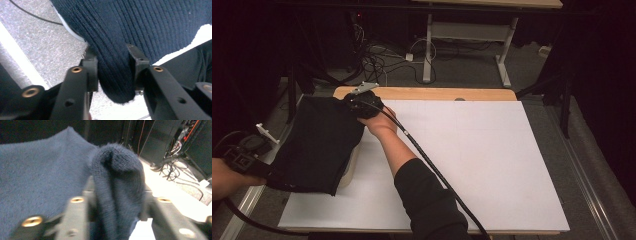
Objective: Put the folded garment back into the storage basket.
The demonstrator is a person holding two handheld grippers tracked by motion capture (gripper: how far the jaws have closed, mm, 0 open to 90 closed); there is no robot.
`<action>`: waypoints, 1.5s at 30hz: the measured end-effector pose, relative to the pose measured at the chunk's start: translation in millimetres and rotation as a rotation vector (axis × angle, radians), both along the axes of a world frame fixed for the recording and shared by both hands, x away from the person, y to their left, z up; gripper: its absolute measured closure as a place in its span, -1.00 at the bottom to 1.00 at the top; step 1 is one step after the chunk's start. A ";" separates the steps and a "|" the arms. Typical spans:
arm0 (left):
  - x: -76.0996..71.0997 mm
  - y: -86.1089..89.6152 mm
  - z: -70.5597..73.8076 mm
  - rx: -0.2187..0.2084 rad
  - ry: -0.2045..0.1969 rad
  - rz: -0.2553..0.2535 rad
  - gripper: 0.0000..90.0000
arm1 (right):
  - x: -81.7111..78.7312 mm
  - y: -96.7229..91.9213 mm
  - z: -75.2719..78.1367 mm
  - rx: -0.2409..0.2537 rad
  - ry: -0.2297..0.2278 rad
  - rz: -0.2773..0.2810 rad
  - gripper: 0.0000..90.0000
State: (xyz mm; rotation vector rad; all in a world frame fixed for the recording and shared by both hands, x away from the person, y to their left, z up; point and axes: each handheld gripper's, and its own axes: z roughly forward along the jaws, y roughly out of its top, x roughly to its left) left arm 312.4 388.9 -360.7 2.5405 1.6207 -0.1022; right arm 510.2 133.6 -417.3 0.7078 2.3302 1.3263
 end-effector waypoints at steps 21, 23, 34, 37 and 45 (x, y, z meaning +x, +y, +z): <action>25.6 -27.6 15.1 0.037 -0.100 0.028 -0.32 | -61.9 -105.7 -6.4 0.122 0.016 0.008 -1.00; 28.4 -31.7 18.6 0.043 -0.118 0.019 -0.32 | -69.1 -115.6 -11.3 0.113 0.015 0.004 -1.00; 37.2 -42.7 5.5 0.082 -0.160 -0.041 0.73 | -100.4 -169.0 -25.3 0.091 0.000 -0.029 -1.00; 39.6 -38.9 -7.9 0.109 -0.117 -0.043 0.89 | -109.8 -182.9 -27.1 0.085 -0.005 -0.044 -1.00; 47.4 -33.6 -28.1 0.105 -0.079 -0.031 0.94 | -138.7 -223.5 -31.3 0.076 -0.025 -0.078 -1.00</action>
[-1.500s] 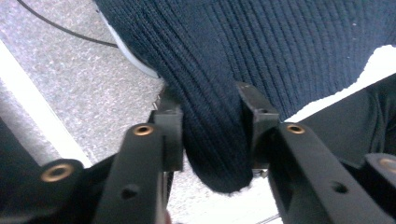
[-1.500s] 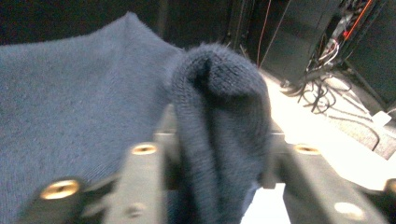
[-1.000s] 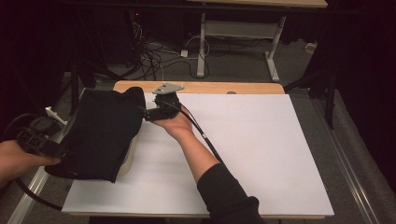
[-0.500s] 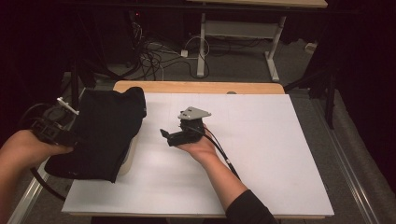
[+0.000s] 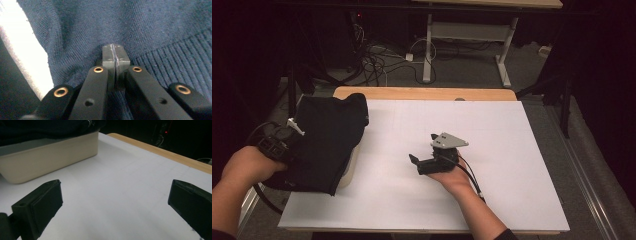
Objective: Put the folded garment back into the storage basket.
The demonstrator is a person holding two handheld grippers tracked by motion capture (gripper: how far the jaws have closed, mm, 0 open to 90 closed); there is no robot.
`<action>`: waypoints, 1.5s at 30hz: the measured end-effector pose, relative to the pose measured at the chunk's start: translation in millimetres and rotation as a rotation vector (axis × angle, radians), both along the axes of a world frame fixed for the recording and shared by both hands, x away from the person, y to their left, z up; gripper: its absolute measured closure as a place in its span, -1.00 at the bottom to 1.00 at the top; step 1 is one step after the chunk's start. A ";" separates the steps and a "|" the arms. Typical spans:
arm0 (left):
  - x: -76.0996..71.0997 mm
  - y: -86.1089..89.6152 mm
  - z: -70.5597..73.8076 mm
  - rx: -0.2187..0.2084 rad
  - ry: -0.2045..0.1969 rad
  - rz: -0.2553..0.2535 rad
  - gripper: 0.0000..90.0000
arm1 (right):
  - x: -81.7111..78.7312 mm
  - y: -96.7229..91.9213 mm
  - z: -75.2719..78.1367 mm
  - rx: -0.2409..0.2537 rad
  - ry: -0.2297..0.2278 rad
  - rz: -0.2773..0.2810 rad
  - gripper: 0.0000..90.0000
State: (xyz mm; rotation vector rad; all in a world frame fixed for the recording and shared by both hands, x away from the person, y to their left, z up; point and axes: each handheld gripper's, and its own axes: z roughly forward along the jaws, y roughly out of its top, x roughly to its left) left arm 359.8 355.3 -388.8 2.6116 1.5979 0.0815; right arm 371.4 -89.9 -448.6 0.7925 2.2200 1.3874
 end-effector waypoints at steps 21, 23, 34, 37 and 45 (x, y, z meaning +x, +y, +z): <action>31.5 0.4 -30.2 -0.023 0.109 0.017 0.94 | -51.7 -99.9 -18.0 0.017 -0.017 -0.134 -1.00; 35.1 -0.9 -33.4 -0.018 0.126 0.009 0.94 | -55.6 -105.6 -19.8 0.021 -0.017 -0.141 -1.00; 56.5 -20.7 -60.3 0.042 0.186 0.016 0.94 | -63.1 -126.1 -15.9 0.079 -0.045 -0.180 -1.00; 57.9 -20.7 -61.5 0.034 0.183 0.021 0.94 | -63.3 -127.6 -15.4 0.084 -0.047 -0.180 -1.00; 49.5 -18.8 -35.9 -0.008 0.065 0.035 0.94 | -64.6 -130.1 -14.1 0.086 -0.051 -0.187 -1.00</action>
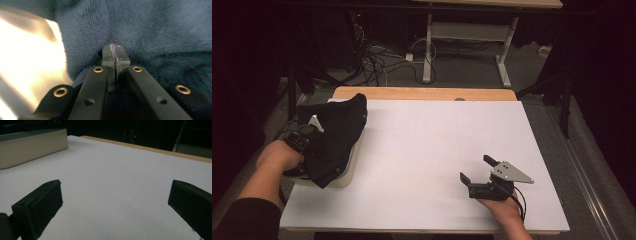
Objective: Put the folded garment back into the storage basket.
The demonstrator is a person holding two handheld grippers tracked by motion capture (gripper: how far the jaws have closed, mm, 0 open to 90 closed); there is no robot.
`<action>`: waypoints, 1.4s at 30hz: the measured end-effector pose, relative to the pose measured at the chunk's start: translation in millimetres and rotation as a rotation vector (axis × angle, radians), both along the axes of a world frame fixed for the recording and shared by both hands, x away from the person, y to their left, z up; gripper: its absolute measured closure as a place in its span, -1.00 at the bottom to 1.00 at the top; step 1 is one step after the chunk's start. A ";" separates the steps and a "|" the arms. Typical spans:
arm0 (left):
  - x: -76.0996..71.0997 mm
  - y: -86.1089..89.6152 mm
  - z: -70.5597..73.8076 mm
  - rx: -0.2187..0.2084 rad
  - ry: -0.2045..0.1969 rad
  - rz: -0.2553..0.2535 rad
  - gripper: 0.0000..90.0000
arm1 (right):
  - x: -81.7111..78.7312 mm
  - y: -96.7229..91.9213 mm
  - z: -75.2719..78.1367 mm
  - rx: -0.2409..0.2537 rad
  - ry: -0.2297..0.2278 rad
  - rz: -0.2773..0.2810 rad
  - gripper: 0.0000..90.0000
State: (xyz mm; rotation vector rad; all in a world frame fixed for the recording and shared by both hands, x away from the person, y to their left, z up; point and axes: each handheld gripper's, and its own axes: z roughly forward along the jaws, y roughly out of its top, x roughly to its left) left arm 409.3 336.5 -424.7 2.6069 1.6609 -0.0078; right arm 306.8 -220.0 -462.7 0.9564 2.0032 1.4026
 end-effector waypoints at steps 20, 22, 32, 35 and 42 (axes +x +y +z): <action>-45.1 -66.0 40.7 -0.029 -0.070 -0.195 0.94 | -6.1 8.7 4.9 0.015 -0.005 0.021 -1.00; -47.2 -69.8 33.5 -0.019 -0.052 -0.199 0.94 | -6.8 9.4 5.5 0.016 -0.005 0.023 -1.00; -34.7 -83.4 9.7 0.008 0.015 -0.210 0.94 | -6.0 10.4 5.6 0.016 -0.006 0.026 -1.00; -28.3 -85.9 4.8 0.013 0.035 -0.204 0.94 | -5.3 11.6 4.7 0.011 -0.005 0.030 -1.00; -14.8 -92.6 -18.4 0.035 0.085 -0.184 0.95 | -4.2 12.7 3.1 0.007 -0.003 0.034 -1.00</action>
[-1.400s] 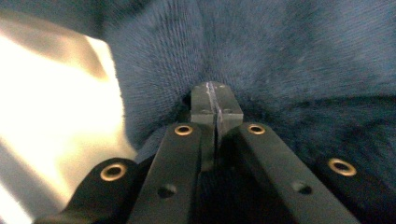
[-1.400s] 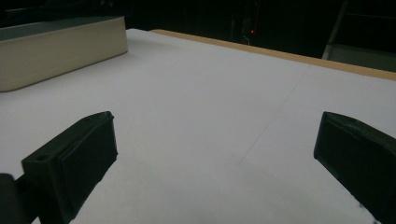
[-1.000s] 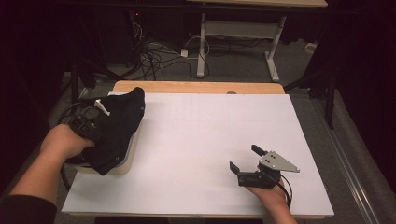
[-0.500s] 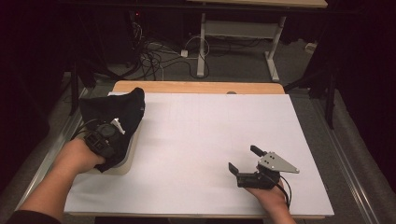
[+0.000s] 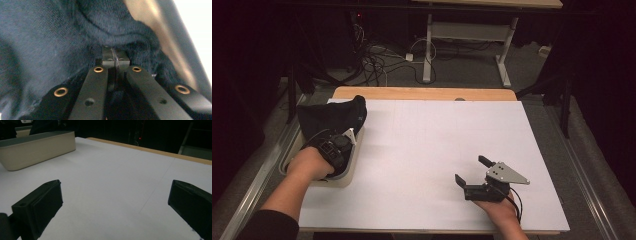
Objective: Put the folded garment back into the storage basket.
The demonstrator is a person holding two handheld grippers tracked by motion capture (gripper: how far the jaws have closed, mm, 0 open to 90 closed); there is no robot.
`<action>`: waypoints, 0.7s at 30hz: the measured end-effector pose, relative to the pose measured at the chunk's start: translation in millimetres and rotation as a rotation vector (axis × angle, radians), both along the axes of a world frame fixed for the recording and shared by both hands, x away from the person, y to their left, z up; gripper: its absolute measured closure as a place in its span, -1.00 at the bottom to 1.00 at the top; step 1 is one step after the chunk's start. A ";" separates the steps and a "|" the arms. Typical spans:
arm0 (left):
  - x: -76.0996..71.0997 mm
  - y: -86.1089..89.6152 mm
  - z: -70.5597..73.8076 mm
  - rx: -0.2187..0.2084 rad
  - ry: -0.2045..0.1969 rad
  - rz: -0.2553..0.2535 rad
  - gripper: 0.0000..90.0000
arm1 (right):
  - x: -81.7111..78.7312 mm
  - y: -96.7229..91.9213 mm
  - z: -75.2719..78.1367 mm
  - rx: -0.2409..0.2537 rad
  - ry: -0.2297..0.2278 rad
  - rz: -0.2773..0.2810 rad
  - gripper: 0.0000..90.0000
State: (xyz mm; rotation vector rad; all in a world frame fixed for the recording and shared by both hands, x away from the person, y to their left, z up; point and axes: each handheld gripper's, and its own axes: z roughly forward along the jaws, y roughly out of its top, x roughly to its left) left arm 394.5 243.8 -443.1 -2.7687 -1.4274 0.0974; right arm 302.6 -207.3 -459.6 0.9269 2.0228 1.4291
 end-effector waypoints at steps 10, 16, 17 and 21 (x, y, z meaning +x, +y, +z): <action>-1.4 9.3 0.3 -0.062 -0.014 0.044 0.94 | 1.5 1.6 -4.7 -0.012 0.010 0.005 -1.00; -2.0 17.7 10.7 -0.088 -0.030 0.064 0.94 | 1.1 -1.4 -6.1 -0.010 0.015 -0.006 -1.00; -2.0 19.1 13.0 -0.090 -0.036 0.067 0.94 | 1.2 -1.9 -6.3 -0.010 0.017 -0.007 -1.00; -0.9 25.3 24.4 -0.097 -0.063 0.078 0.94 | 0.8 -2.8 -6.9 -0.012 0.017 -0.009 -1.00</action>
